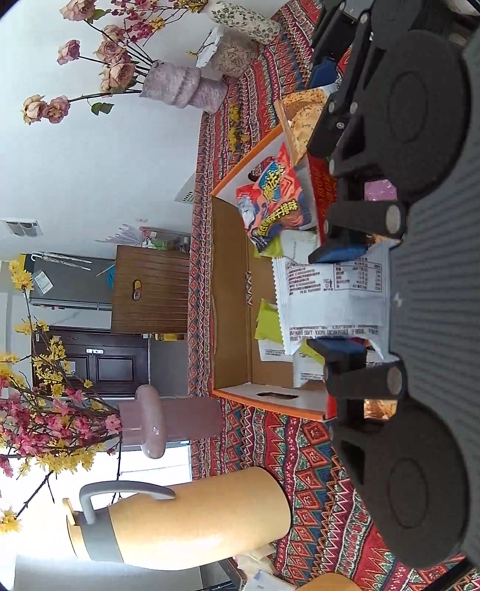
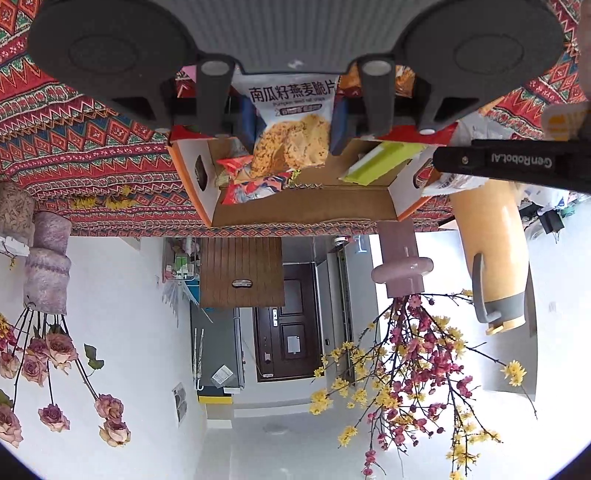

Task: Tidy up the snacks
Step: 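Lift both held packets and carry them over the open box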

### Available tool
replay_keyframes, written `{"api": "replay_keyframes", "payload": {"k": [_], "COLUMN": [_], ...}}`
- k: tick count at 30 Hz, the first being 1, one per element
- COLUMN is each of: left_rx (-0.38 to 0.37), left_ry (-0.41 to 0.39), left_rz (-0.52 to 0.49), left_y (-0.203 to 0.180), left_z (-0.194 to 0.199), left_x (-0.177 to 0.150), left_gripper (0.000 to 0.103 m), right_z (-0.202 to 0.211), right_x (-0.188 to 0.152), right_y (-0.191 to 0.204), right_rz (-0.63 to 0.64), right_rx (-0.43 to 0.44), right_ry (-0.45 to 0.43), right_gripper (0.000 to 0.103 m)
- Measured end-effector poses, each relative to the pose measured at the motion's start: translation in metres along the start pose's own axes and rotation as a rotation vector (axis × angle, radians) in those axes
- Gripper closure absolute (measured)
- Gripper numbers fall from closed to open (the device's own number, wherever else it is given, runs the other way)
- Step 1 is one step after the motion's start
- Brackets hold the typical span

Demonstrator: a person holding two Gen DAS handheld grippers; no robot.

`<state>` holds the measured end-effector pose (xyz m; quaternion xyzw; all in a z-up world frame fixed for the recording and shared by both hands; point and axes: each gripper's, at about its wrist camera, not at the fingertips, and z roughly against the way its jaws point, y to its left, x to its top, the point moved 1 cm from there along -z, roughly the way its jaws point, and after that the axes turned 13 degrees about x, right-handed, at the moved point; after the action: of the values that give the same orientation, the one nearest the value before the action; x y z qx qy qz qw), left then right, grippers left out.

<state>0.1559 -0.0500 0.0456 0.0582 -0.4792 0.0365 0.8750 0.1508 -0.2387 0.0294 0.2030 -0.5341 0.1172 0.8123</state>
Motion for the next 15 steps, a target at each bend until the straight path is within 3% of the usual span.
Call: {"api": "replay_keyframes", "payload": {"k": [15], "left_rx": [0.047], "left_ry": [-0.041], "left_rz": [0.061], "left_y": [0.003], "left_z": [-0.035], "left_x": [0.043], "left_gripper": [0.062], "right_z": [-0.053], "right_x": [0.046], "right_y": [-0.002], "right_rz": [0.042], "right_rx": [0.001], "right_ry": [-0.033], "right_gripper": [0.064]}}
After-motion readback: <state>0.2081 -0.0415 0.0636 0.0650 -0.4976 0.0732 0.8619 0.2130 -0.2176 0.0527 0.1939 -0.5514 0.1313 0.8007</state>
